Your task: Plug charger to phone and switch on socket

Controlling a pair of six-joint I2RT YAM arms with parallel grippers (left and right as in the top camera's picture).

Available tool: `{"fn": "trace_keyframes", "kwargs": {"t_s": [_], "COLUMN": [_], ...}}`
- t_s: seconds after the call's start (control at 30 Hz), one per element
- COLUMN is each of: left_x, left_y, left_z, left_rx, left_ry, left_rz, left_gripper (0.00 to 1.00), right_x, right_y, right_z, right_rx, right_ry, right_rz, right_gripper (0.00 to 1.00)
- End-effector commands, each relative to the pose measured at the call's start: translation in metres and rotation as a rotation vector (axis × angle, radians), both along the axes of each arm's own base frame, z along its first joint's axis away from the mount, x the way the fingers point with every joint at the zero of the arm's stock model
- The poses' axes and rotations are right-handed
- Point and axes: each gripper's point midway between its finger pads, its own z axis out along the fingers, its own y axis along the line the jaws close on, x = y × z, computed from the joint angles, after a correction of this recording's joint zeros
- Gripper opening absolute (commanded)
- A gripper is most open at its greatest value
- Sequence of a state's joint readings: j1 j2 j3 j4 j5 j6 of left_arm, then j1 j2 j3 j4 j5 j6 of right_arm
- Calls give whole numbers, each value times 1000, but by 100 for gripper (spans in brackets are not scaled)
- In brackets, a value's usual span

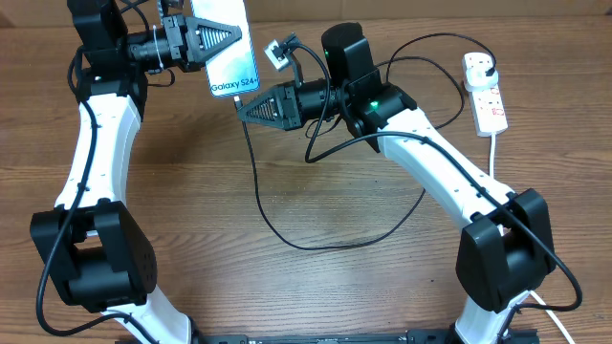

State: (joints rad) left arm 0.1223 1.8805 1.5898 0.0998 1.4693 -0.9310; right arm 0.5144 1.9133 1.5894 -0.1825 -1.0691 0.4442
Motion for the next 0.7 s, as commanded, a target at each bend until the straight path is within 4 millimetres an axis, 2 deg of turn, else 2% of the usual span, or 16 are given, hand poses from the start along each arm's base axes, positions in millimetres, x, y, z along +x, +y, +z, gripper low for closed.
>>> {"fn": "trace_keyframes", "kwargs": {"t_s": [0.0,0.67], "left_x": [-5,2], "left_y": [0,2], "left_z": [14,13], "left_rx": [9,22], "left_ry": [-67,-83], "left_rz": [-7,37], "left_gripper": [4,4], "right_x": [0,-7], "right_y": [-13,-10], "right_z": [26,28], "right_rx": [34,44], "right_ry": [-45,-36], "right_rz": [-6,27], "right_gripper": [4,4]}}
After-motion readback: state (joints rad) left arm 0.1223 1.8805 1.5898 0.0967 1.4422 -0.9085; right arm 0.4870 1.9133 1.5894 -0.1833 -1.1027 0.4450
